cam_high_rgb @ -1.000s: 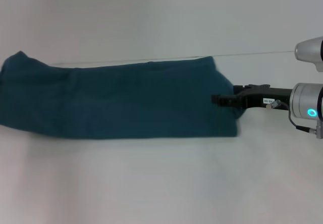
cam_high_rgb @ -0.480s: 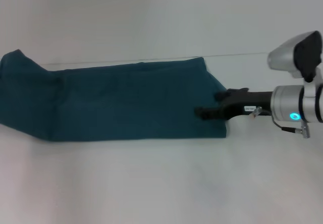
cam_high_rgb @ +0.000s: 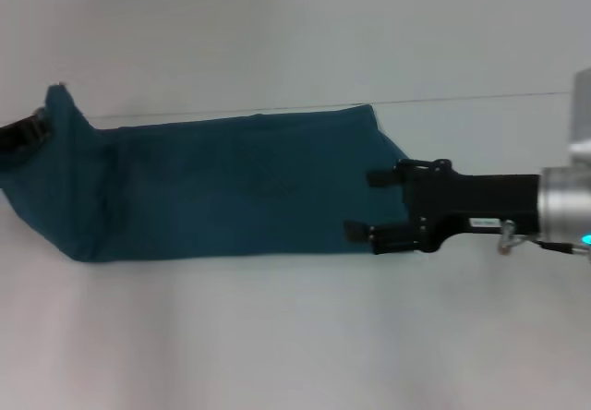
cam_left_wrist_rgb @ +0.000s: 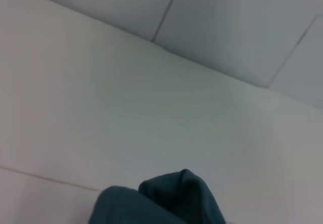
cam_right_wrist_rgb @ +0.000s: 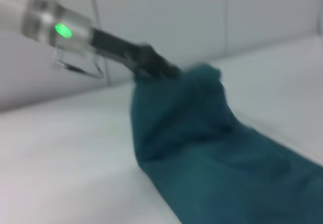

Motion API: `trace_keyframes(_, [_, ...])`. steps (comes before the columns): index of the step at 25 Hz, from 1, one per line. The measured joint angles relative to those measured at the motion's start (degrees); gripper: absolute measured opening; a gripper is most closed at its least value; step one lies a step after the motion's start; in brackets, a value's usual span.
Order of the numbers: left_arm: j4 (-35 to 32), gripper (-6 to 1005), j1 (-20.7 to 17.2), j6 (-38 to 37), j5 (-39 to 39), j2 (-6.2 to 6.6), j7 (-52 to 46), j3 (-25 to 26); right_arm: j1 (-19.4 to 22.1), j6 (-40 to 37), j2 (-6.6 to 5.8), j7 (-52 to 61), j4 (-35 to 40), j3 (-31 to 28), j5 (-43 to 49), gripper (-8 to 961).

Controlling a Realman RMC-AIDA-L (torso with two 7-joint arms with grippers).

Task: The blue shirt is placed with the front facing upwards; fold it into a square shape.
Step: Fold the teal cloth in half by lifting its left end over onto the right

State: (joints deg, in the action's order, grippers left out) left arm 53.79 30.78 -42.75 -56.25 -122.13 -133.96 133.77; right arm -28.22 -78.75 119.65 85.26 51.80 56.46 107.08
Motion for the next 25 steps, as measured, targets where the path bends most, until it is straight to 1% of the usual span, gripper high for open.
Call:
trace_keyframes(2, [1.0, 37, -0.1, -0.1, 0.0, -0.52, 0.0, -1.8, 1.8, -2.4, -0.13, -1.3, 1.6, -0.4, -1.7, 926])
trace_keyframes(4, [1.8, 37, -0.2, -0.1, 0.2, -0.83, -0.1, -3.2, 2.7, -3.0, -0.14, -1.6, 2.7, -0.6, -2.0, 926])
trace_keyframes(9, [4.3, 37, 0.0, -0.6, 2.3, -1.67, -2.1, -5.5, 3.7, -3.2, -0.06, -1.6, 2.6, -0.8, -2.1, 926])
trace_keyframes(12, [5.8, 37, 0.1, -0.6, 2.7, -1.76, -4.5, -7.9, 4.3, -3.3, 0.10, -1.8, 2.0, -0.7, -2.1, 926])
trace_keyframes(15, [7.0, 37, 0.7, -0.6, 3.0, -1.79, -6.7, -9.3, 4.4, -3.3, 0.14, -2.2, 1.3, -0.5, -1.9, 926])
trace_keyframes(19, [7.4, 37, 2.3, -0.4, 3.1, -1.88, -8.9, -11.2, 4.6, -3.4, 0.13, -4.1, -0.1, -0.2, -1.8, 926])
trace_keyframes(25, [7.4, 38, 4.1, 0.9, 3.1, -2.04, -10.8, -16.2, 6.1, -5.3, -0.08, -4.9, 0.1, -0.9, -1.8, 926])
